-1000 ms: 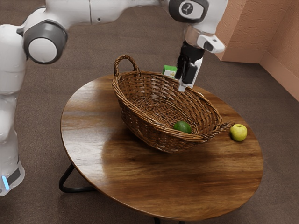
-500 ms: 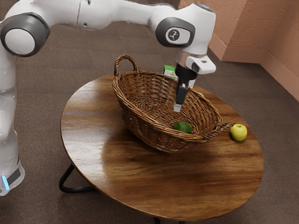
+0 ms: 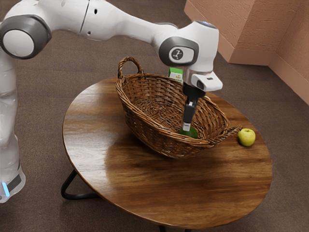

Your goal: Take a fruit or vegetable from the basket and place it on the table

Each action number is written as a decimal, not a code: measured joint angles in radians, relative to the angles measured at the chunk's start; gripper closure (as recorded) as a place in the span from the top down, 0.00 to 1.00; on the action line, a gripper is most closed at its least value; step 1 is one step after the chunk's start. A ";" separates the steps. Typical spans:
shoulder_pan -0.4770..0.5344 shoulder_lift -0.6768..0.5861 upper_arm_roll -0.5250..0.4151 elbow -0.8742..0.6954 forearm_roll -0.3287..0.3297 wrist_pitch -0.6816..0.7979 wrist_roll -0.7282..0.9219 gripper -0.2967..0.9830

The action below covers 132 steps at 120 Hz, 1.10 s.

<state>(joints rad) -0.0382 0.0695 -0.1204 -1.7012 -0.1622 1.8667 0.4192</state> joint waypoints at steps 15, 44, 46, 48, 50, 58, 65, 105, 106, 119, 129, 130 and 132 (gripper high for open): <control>0.001 0.012 -0.005 -0.014 -0.001 0.026 0.013 0.76; 0.002 0.035 -0.019 -0.016 -0.002 0.055 0.033 0.76; 0.001 0.037 -0.019 -0.016 -0.002 0.057 0.034 0.76; 0.000 0.040 -0.020 -0.016 -0.002 0.058 0.035 0.76; 0.000 0.042 -0.020 -0.016 -0.002 0.059 0.036 0.76; 0.000 0.051 -0.019 -0.016 -0.002 0.064 0.040 0.76; 0.001 0.057 -0.019 -0.016 -0.002 0.067 0.043 0.76; 0.006 0.086 -0.019 -0.016 -0.001 0.069 0.054 0.70; 0.006 0.087 -0.019 -0.016 -0.001 0.068 0.054 0.69; 0.008 0.094 -0.018 -0.014 -0.001 0.066 0.054 0.54; 0.007 0.093 -0.016 -0.012 0.001 0.064 0.049 0.49; 0.007 0.092 -0.016 -0.011 0.001 0.064 0.048 0.49; 0.007 0.091 -0.015 -0.011 0.002 0.062 0.047 0.49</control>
<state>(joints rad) -0.0309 0.1608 -0.1358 -1.7118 -0.1600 1.9287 0.4658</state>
